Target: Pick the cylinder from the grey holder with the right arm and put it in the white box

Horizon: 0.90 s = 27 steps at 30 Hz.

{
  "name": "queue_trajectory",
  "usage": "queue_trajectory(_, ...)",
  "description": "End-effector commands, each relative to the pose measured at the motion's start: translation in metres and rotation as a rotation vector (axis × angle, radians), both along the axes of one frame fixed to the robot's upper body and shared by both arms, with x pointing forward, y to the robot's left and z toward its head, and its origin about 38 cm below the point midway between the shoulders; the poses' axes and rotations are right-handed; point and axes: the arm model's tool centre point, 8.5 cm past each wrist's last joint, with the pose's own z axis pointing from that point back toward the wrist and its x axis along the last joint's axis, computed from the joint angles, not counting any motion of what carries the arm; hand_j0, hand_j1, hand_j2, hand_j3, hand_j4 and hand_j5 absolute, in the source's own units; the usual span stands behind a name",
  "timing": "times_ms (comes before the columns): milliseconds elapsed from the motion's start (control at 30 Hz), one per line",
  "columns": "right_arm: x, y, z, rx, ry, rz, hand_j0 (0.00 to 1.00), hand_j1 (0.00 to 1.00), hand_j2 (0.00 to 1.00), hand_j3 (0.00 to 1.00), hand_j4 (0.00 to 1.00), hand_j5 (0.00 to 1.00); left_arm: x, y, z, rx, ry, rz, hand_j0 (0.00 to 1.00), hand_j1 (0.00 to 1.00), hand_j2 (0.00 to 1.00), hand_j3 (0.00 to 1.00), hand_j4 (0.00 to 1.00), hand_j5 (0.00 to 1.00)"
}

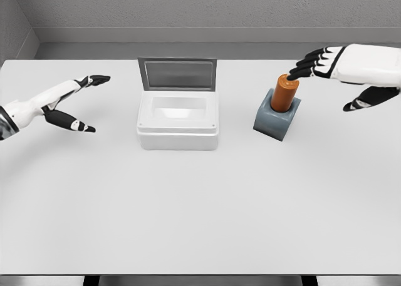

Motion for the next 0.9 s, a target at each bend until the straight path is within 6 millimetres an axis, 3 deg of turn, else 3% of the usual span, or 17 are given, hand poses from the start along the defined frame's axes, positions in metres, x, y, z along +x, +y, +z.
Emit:
queue_trajectory(0,0.000,0.001,-0.002,0.000,0.007,0.002,1.00,1.00,1.00,1.00,1.00,1.00,0.002,0.001,-0.002,-0.018,0.007,0.010,1.00,1.00,1.00,1.00,1.00,1.00)
queue_trajectory(200,0.007,0.011,-0.004,0.025,0.011,0.016,1.00,1.00,1.00,1.00,1.00,1.00,0.002,0.004,0.002,-0.022,-0.003,0.021,1.00,1.00,1.00,1.00,1.00,1.00)
queue_trajectory(400,0.017,-0.001,-0.006,0.013,0.020,-0.028,1.00,1.00,1.00,1.00,1.00,1.00,0.002,0.007,0.002,-0.019,-0.003,0.025,1.00,1.00,1.00,1.00,1.00,1.00)
queue_trajectory(500,0.016,0.006,-0.014,0.010,0.040,-0.010,1.00,1.00,1.00,1.00,1.00,1.00,0.003,0.015,0.011,-0.036,-0.028,0.050,1.00,1.00,1.00,1.00,1.00,1.00)
queue_trajectory(700,0.024,0.024,0.006,-0.016,-0.001,0.035,1.00,1.00,1.00,1.00,1.00,1.00,0.003,0.012,0.010,-0.040,-0.028,0.047,1.00,1.00,1.00,1.00,1.00,1.00)
queue_trajectory(767,0.034,0.046,0.010,-0.055,-0.003,0.081,1.00,1.00,1.00,1.00,1.00,1.00,0.003,0.013,0.010,-0.040,-0.027,0.048,1.00,1.00,1.00,1.00,1.00,1.00)
queue_trajectory(867,0.036,0.046,0.010,-0.067,-0.004,0.079,1.00,1.00,1.00,1.00,1.00,1.00,0.003,0.013,0.009,-0.039,-0.026,0.047,1.00,1.00,1.00,1.00,1.00,1.00)
